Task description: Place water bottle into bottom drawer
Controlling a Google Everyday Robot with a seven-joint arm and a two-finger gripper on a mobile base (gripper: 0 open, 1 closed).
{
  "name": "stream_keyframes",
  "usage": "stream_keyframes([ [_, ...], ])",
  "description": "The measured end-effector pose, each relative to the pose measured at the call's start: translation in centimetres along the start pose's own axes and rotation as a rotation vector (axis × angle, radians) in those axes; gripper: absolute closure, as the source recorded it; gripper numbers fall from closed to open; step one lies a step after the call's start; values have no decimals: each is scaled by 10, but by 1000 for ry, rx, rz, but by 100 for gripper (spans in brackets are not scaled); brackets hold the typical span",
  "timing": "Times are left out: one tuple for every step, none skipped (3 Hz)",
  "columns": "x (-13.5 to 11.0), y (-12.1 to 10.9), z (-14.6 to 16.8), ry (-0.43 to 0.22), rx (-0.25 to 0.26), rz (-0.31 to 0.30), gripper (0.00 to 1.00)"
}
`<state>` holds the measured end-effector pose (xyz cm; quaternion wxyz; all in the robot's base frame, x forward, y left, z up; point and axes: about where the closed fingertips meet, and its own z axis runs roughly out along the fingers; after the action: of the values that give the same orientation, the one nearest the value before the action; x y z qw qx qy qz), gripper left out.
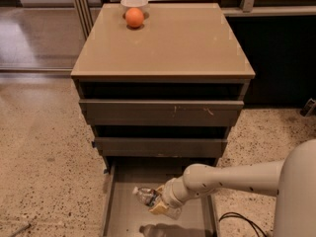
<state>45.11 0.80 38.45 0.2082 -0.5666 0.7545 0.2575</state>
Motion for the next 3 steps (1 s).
stream_keyframes([
  [22,-18,19,97,69,-36,100],
  [25,-52,43,142,166,-66,100],
  [27,-72,79,133,191,-135,100],
])
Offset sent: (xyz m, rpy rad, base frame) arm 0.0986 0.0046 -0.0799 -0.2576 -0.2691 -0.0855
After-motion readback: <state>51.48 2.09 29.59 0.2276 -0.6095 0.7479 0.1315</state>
